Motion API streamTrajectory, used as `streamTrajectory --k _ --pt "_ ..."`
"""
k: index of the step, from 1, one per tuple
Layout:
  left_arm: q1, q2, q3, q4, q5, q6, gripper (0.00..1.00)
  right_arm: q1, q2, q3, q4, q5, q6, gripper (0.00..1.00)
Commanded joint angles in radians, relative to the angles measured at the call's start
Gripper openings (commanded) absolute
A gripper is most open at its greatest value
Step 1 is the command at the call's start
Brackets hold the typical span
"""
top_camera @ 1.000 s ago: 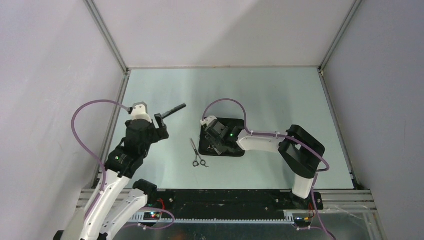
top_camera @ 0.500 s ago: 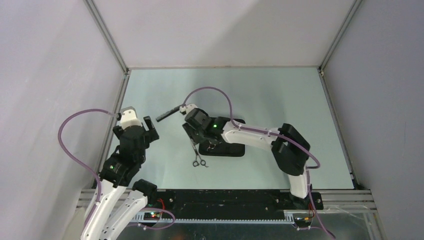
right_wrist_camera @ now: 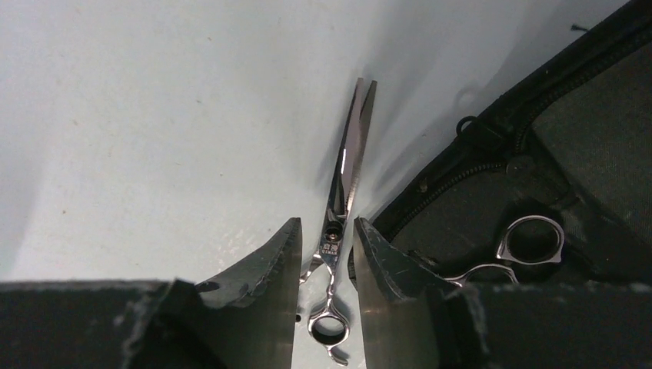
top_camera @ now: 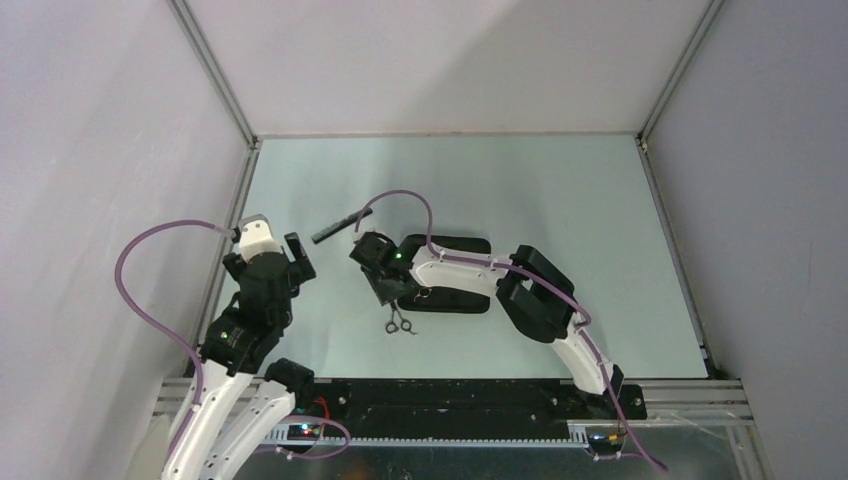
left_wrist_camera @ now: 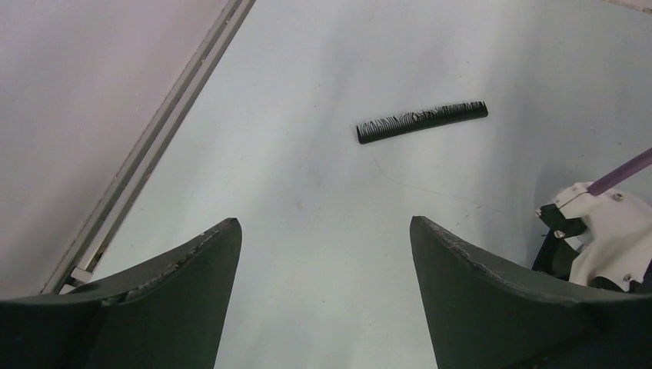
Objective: Sort the hair-cutting tools
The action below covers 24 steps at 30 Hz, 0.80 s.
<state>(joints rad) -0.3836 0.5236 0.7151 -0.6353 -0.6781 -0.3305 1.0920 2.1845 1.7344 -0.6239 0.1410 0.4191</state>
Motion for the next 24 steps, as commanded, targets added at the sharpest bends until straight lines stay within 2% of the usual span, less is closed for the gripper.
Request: streamTrajectory --k 1,12,15,18,24 --pt "0.008 -0.014 -0.007 0.044 -0.012 0.019 0.87 0.005 0.028 0.053 -0.059 0.002 0.053 0.34" --pt "0.002 -0.017 -0.008 0.045 -0.003 0.021 0.87 0.036 0.07 0.053 -0.113 -0.003 0.04 0.33" --pt "0.002 -0.019 -0.009 0.046 -0.002 0.021 0.87 0.052 0.073 0.052 -0.148 0.004 0.035 0.27" --pt "0.001 -0.021 -0.009 0.044 0.0 0.021 0.87 0.065 0.065 0.037 -0.166 0.014 0.016 0.15" --pt "-0.004 -0.033 -0.009 0.045 0.012 0.018 0.87 0.104 -0.071 -0.056 -0.114 -0.024 -0.043 0.01"
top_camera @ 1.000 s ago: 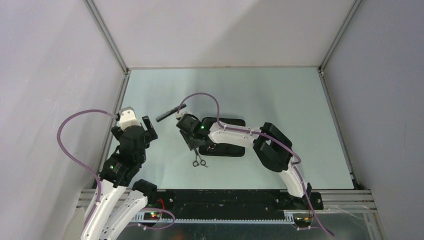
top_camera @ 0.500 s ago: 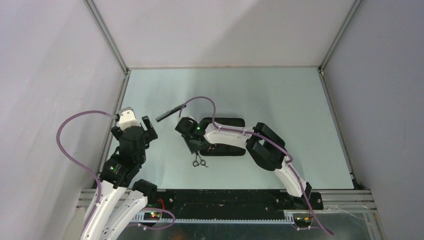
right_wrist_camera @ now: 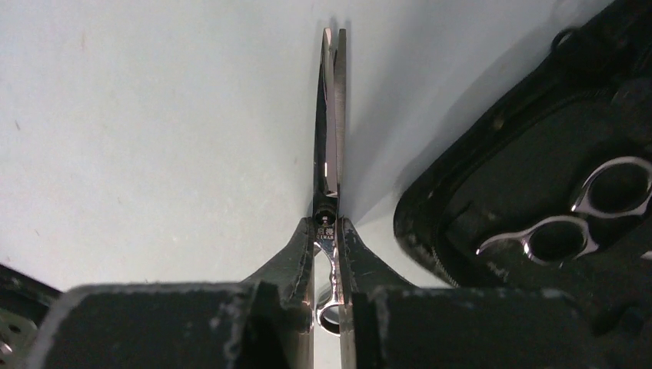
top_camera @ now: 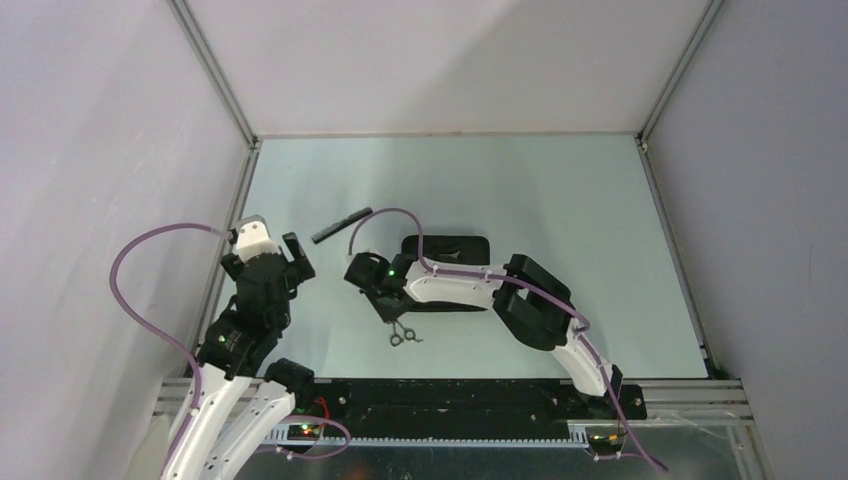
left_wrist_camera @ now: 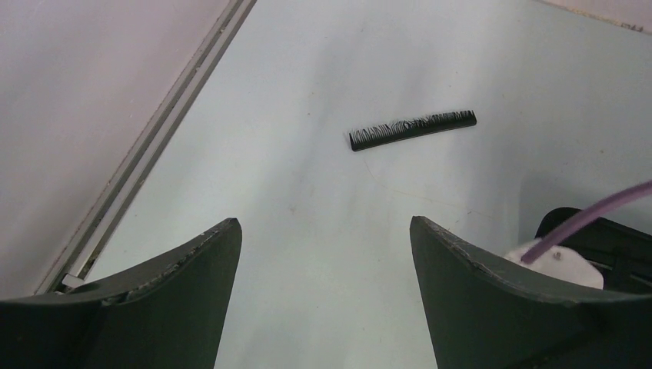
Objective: Sort the hair-cutting tools
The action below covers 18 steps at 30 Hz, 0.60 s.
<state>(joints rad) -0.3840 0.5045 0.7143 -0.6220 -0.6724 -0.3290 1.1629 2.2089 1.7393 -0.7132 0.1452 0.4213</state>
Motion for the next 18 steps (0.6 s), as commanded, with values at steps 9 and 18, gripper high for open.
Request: streamTrajectory --k 9,18 --pt "-0.013 -0.012 -0.007 0.042 0.104 -0.007 0.85 0.03 -0.319 -0.168 -0.123 0.032 -0.249 0.0" --pt "-0.014 0.202 0.048 0.074 0.385 -0.091 0.79 -0.111 -0.54 -0.345 -0.228 0.029 -0.586 0.0"
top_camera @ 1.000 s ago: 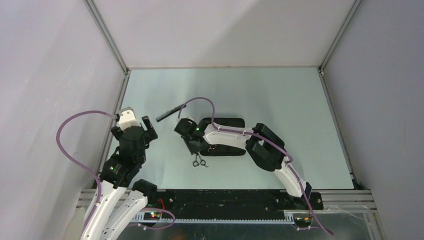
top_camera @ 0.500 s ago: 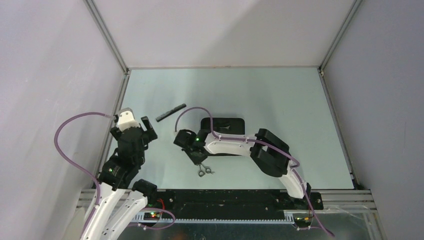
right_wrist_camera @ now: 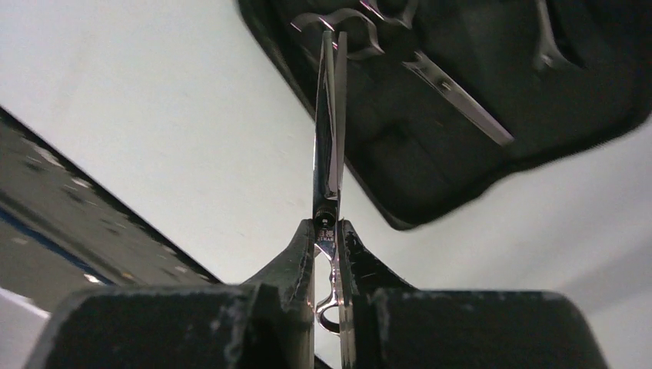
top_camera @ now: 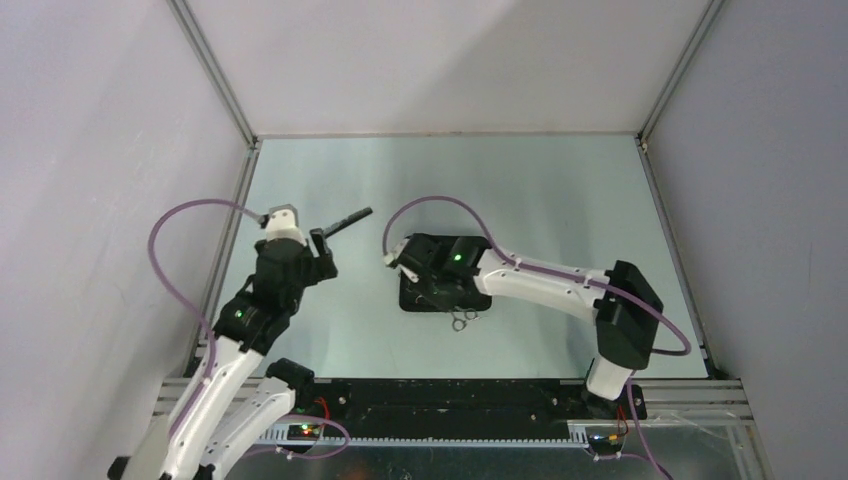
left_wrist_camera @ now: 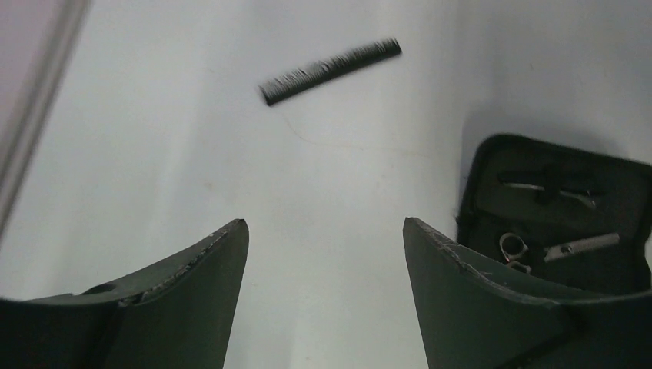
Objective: Sort the hair-cutting tools
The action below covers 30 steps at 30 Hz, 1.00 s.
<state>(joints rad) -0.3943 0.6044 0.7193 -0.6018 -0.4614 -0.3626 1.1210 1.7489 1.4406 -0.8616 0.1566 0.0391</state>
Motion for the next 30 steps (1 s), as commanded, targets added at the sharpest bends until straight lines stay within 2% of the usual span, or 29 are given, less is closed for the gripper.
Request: streamTrajectory --k 1,4,11,22,30 --pt "-0.004 0.122 0.044 0.077 0.199 -0.066 0.79 -0.083 -0.095 -0.063 -0.092 0.012 -0.26 0.0" --pt "-0.004 0.229 0.055 0.114 0.312 -0.105 0.77 -0.147 -0.108 -0.085 -0.112 -0.012 -0.401 0.0" --pt "-0.02 0.462 0.089 0.184 0.5 -0.145 0.74 -0.272 -0.057 -0.112 -0.167 -0.028 -0.555 0.0" --pt "-0.08 0.77 0.195 0.188 0.577 -0.143 0.63 -0.301 0.013 -0.196 -0.085 -0.064 -0.639 0.0" --pt "-0.112 0.922 0.25 0.202 0.591 -0.142 0.57 -0.295 0.043 -0.236 -0.022 -0.075 -0.667 0.0"
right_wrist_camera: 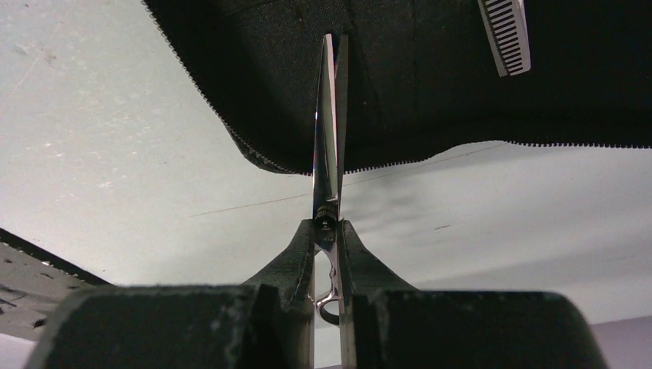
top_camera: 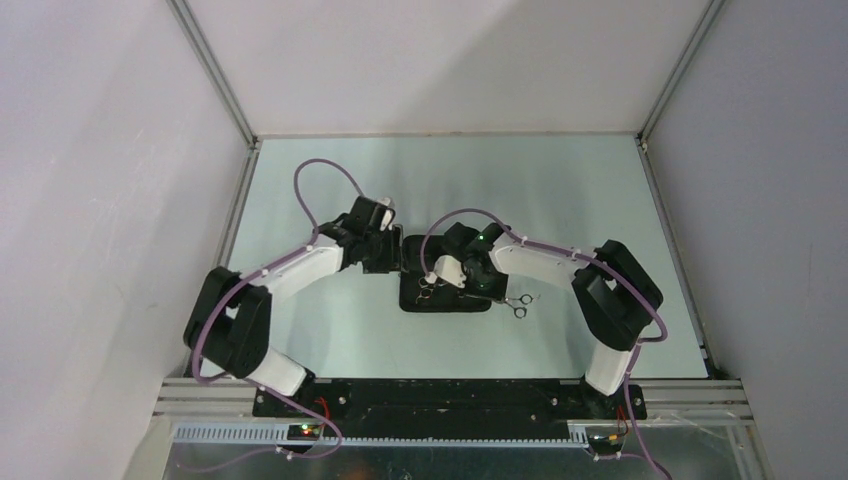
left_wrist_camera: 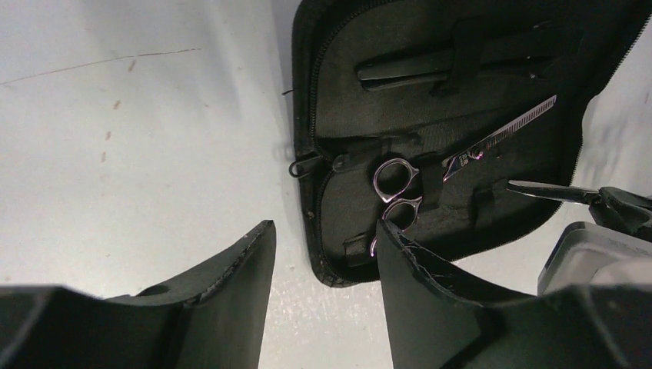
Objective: Sort the hair-cutting tools
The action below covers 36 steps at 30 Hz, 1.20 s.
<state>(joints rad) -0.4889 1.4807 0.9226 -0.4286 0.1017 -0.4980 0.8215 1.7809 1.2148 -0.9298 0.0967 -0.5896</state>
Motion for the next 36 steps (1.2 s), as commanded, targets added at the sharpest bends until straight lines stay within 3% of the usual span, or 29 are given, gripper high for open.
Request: streamTrajectory --k 1,18,24,33,36 --pt "-0.02 0.055 0.053 0.03 0.031 -0.008 0.56 0.005 0.012 -0.014 0.057 -0.015 -0.04 0.0" --pt "-0.042 0.177 0.061 0.02 0.021 0.011 0.48 0.103 -0.021 -0.084 0.133 -0.034 -0.068 0.0" --pt "-0.046 0.19 0.06 0.013 0.008 0.026 0.46 0.139 -0.006 -0.084 0.229 -0.001 -0.093 0.0" --pt "-0.066 0.212 0.045 0.048 0.021 0.037 0.34 0.155 0.012 -0.083 0.336 0.094 -0.142 0.0" --pt "-0.076 0.224 0.029 0.059 0.022 0.039 0.23 0.169 0.012 -0.082 0.369 0.113 -0.182 0.0"
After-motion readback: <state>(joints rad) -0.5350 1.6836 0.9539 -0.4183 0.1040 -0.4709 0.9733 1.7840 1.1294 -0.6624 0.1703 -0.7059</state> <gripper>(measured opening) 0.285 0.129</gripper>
